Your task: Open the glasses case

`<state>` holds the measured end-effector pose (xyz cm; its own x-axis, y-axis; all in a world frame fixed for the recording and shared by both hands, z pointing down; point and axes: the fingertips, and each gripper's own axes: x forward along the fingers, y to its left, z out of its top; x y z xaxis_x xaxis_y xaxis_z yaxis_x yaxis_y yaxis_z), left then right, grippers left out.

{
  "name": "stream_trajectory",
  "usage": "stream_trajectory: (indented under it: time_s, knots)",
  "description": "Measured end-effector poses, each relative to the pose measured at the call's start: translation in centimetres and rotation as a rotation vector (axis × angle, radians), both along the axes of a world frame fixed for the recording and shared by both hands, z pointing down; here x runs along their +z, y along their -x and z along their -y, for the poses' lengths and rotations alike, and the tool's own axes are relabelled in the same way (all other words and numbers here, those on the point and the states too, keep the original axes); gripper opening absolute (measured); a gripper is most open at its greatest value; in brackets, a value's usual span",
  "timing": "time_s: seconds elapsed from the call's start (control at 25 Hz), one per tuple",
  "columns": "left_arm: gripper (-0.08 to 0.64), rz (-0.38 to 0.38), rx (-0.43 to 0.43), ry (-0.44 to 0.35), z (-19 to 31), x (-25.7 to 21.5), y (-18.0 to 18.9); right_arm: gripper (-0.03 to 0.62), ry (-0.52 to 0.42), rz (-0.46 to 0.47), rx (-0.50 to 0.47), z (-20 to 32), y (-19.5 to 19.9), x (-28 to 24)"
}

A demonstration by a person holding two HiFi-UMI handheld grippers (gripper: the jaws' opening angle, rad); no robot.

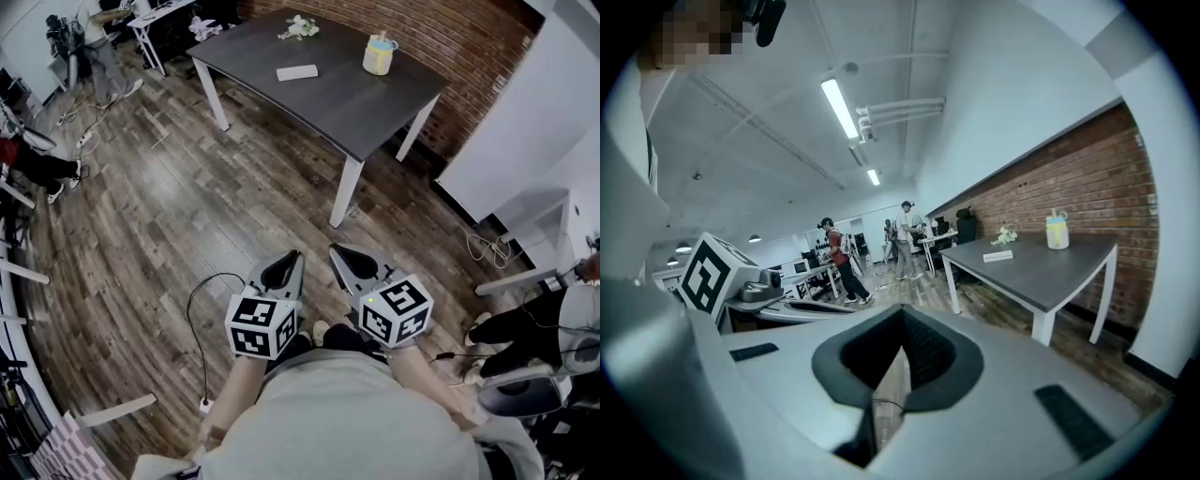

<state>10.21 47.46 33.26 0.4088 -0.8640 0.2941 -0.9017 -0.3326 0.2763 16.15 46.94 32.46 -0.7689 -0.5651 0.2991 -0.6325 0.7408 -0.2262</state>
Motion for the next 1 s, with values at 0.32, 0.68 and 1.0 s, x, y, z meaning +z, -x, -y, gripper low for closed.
stream_trajectory:
  time_s: [0.32, 0.68, 1.0]
  knots:
    - [0.04, -0.024, -0.019, -0.022, -0.2, 0.0, 2.3, 0.005, 0.018, 0.044, -0.024, -0.8, 1.7, 0.4]
    - [0.041, -0.044, -0.044, -0.003, -0.6, 1.2, 5.1, 0.018, 0.013, -0.008, -0.008, 0.0, 3.4, 1.4]
    - [0.057, -0.046, -0.079, 0.002, 4.2, 1.8, 7.2, 0.089, 0.017, -0.028, -0.032, 5.2, 5.0, 2.3]
